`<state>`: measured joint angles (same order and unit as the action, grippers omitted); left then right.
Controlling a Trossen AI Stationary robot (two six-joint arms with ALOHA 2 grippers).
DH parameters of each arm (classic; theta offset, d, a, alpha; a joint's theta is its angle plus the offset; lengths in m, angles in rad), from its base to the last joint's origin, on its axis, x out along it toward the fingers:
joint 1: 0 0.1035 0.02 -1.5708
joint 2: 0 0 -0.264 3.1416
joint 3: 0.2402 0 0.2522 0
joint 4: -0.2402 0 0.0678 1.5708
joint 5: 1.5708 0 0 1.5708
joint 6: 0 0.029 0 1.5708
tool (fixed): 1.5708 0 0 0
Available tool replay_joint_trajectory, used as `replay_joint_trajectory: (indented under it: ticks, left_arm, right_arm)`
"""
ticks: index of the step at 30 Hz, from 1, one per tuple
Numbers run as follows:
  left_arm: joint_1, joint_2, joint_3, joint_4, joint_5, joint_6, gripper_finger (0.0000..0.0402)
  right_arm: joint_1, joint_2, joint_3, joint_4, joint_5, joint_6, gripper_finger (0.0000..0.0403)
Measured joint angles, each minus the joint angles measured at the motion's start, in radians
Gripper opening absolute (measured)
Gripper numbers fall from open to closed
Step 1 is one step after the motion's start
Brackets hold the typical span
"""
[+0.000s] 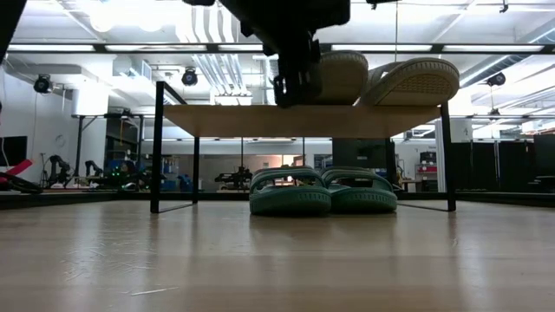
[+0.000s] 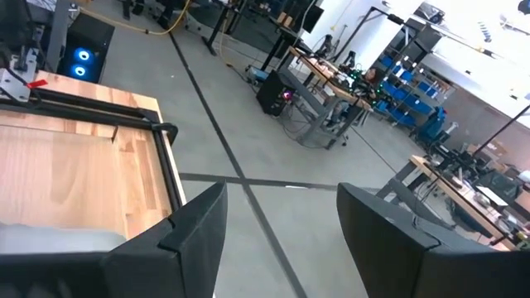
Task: Pick and place slides into the shelf
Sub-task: Put the gray slides on the shelf
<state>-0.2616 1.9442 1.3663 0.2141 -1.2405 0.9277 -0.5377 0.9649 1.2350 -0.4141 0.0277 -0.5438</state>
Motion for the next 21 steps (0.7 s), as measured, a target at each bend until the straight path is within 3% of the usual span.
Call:
replay_joint_trajectory:
  ticks: [6, 12, 21]
  left_arm:
    - [0.0, 0.023, 0.001, 0.056, -0.022, 0.01, 0.0]
    - [-0.009, 0.038, 0.001, 0.2, -0.025, 0.153, 0.0]
    - [-0.027, 0.039, 0.001, 0.196, -0.026, 0.152, 0.0]
  right_arm:
    - [0.0, 0.0, -0.009, 0.0, 0.0, -0.007, 0.0219]
    - [0.0, 0.0, -0.011, 0.0, 0.0, -0.01, 0.0219]
    - [0.0, 0.0, -0.011, 0.0, 0.0, -0.014, 0.0219]
